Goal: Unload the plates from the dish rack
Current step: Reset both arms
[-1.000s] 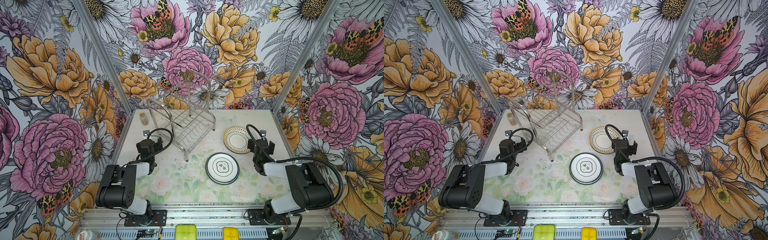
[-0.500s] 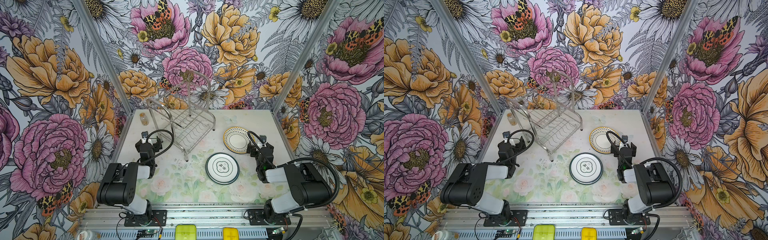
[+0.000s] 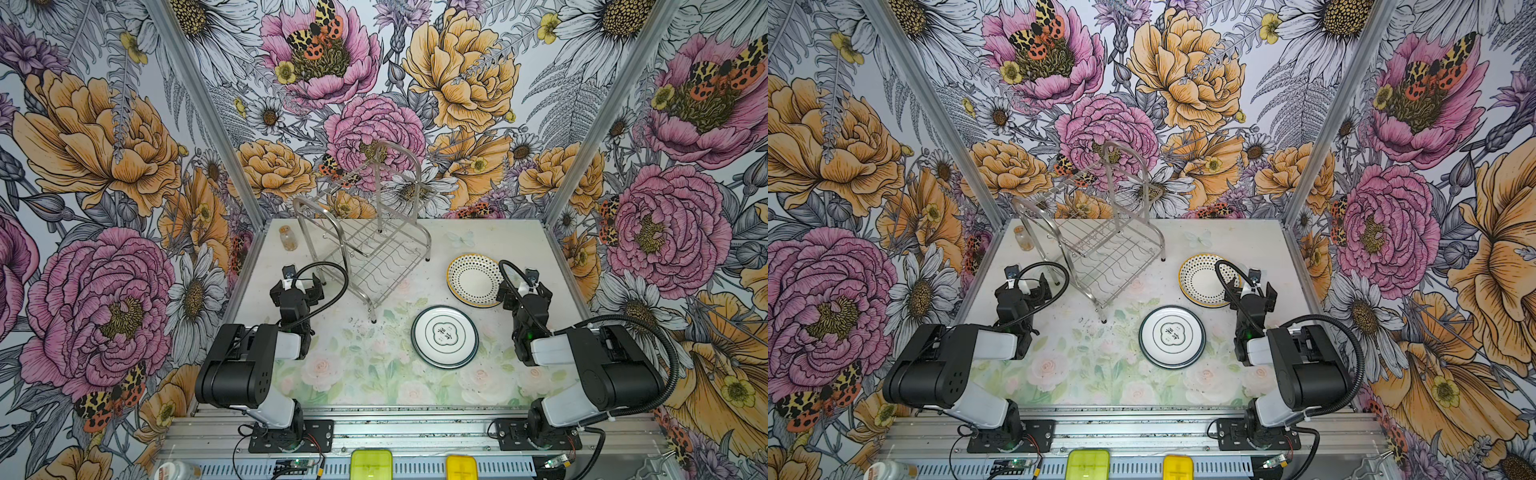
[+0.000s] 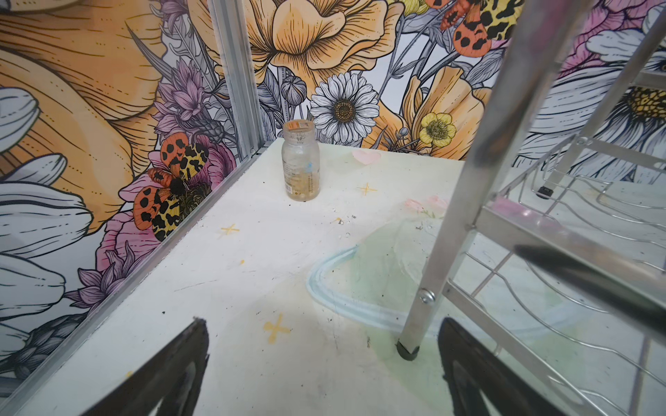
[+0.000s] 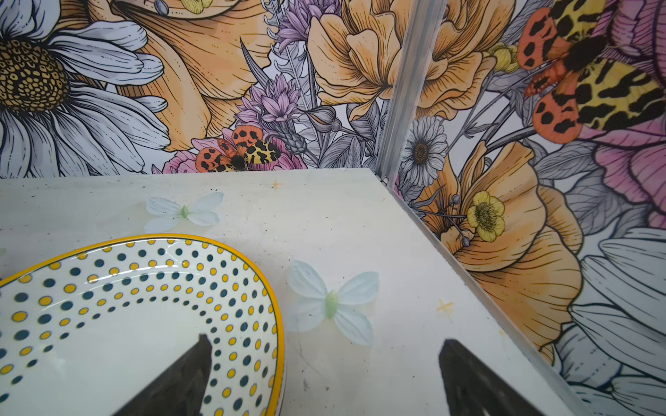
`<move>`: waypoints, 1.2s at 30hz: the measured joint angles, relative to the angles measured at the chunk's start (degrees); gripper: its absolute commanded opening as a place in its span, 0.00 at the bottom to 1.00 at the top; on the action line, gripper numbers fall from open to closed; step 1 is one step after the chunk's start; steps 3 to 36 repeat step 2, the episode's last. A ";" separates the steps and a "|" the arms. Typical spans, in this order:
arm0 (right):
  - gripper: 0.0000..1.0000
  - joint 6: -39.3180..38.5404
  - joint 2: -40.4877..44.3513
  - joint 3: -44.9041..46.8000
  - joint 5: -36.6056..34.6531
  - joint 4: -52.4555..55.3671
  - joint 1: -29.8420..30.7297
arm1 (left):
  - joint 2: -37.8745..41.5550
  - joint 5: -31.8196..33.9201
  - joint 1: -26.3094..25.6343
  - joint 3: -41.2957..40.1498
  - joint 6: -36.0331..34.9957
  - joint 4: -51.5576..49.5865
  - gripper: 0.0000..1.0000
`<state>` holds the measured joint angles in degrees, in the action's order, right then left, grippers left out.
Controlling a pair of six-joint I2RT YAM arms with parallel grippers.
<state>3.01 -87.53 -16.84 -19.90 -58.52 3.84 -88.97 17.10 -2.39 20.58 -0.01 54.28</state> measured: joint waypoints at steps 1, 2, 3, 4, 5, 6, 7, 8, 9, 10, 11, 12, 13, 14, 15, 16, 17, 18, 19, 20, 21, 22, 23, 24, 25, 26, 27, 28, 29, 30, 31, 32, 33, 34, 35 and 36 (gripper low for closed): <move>1.00 -0.07 -0.04 -0.07 0.04 0.04 0.00 | 0.00 0.00 0.00 0.00 0.00 0.02 0.99; 1.00 -0.09 -0.04 -0.09 0.02 0.00 0.15 | 0.00 0.00 0.00 0.00 0.00 0.02 0.99; 1.00 -0.09 -0.04 -0.09 0.02 0.00 0.15 | 0.00 0.00 0.00 0.00 0.00 0.02 0.99; 1.00 -0.09 -0.04 -0.09 0.02 0.00 0.15 | 0.00 0.00 0.00 0.00 0.00 0.02 0.99; 1.00 -0.09 -0.04 -0.09 0.02 0.00 0.15 | 0.00 0.00 0.00 0.00 0.00 0.02 0.99; 1.00 -0.09 -0.04 -0.09 0.02 0.00 0.15 | 0.00 0.00 0.00 0.00 0.00 0.02 0.99; 1.00 -0.09 -0.04 -0.09 0.02 0.00 0.15 | 0.00 0.00 0.00 0.00 0.00 0.02 0.99; 1.00 -0.09 -0.04 -0.09 0.02 0.00 0.15 | 0.00 0.00 0.00 0.00 0.00 0.02 0.99; 1.00 -0.09 -0.04 -0.09 0.02 0.00 0.15 | 0.00 0.00 0.00 0.00 0.00 0.02 0.99; 1.00 -0.09 -0.04 -0.09 0.02 0.00 0.15 | 0.00 0.00 0.00 0.00 0.00 0.02 0.99; 1.00 -0.09 -0.04 -0.09 0.02 0.00 0.15 | 0.00 0.00 0.00 0.00 0.00 0.02 0.99; 1.00 -0.09 -0.04 -0.09 0.02 0.00 0.15 | 0.00 0.00 0.00 0.00 0.00 0.02 0.99; 1.00 -0.09 -0.04 -0.09 0.02 0.00 0.15 | 0.00 0.00 0.00 0.00 0.00 0.02 0.99; 1.00 -0.09 -0.04 -0.09 0.02 0.00 0.15 | 0.00 0.00 0.00 0.00 0.00 0.02 0.99; 1.00 -0.09 -0.04 -0.09 0.02 0.00 0.15 | 0.00 0.00 0.00 0.00 0.00 0.02 0.99; 1.00 -0.09 -0.04 -0.09 0.02 0.00 0.15 | 0.00 0.00 0.00 0.00 0.00 0.02 0.99; 1.00 -0.09 -0.04 -0.09 0.02 0.00 0.15 | 0.00 0.00 0.00 0.00 0.00 0.02 0.99; 1.00 -0.09 -0.04 -0.09 0.02 0.00 0.15 | 0.00 0.00 0.00 0.00 0.00 0.02 0.99; 1.00 -0.09 -0.04 -0.09 0.02 0.00 0.15 | 0.00 0.00 0.00 0.00 0.00 0.02 0.99; 1.00 -0.09 -0.04 -0.09 0.02 0.00 0.15 | 0.00 0.00 0.00 0.00 0.00 0.02 0.99; 1.00 -0.09 -0.04 -0.09 0.02 0.00 0.15 | 0.00 0.00 0.00 0.00 0.00 0.02 0.99; 1.00 -0.09 -0.04 -0.09 0.02 0.00 0.15 | 0.00 0.00 0.00 0.00 0.00 0.02 0.99; 1.00 -0.09 -0.04 -0.09 0.02 0.00 0.15 | 0.00 0.00 0.00 0.00 0.00 0.02 0.99; 1.00 -0.09 -0.04 -0.09 0.02 0.00 0.15 | 0.00 0.00 0.00 0.00 0.00 0.02 0.99; 1.00 -0.09 -0.04 -0.09 0.02 0.00 0.15 | 0.00 0.00 0.00 0.00 0.00 0.02 0.99; 1.00 -0.09 -0.04 -0.09 0.02 0.00 0.15 | 0.00 0.00 0.00 0.00 0.00 0.02 0.99; 1.00 -0.09 -0.04 -0.09 0.02 0.00 0.15 | 0.00 0.00 0.00 0.00 0.00 0.02 0.99; 1.00 -0.09 -0.04 -0.09 0.02 0.00 0.15 | 0.00 0.00 0.00 0.00 0.00 0.02 0.99; 1.00 -0.09 -0.04 -0.09 0.02 0.00 0.15 | 0.00 0.00 0.00 0.00 0.00 0.02 0.99; 1.00 -0.09 -0.04 -0.09 0.02 0.00 0.15 | 0.00 0.00 0.00 0.00 0.00 0.02 0.99; 1.00 -0.09 -0.04 -0.09 0.02 0.00 0.15 | 0.00 0.00 0.00 0.00 0.00 0.02 0.99; 1.00 -0.09 -0.04 -0.09 0.02 0.00 0.15 | 0.00 0.00 0.00 0.00 0.00 0.02 0.99; 1.00 -0.09 -0.04 -0.09 0.02 0.00 0.15 | 0.00 0.00 0.00 0.00 0.00 0.02 0.99; 1.00 -0.09 -0.04 -0.09 0.02 0.00 0.15 | 0.00 0.00 0.00 0.00 0.00 0.02 0.99; 1.00 -0.09 -0.04 -0.09 0.02 0.00 0.15 | 0.00 0.00 0.00 0.00 0.00 0.02 0.99; 1.00 -0.09 -0.04 -0.09 0.02 0.00 0.15 | 0.00 0.00 0.00 0.00 0.00 0.02 0.99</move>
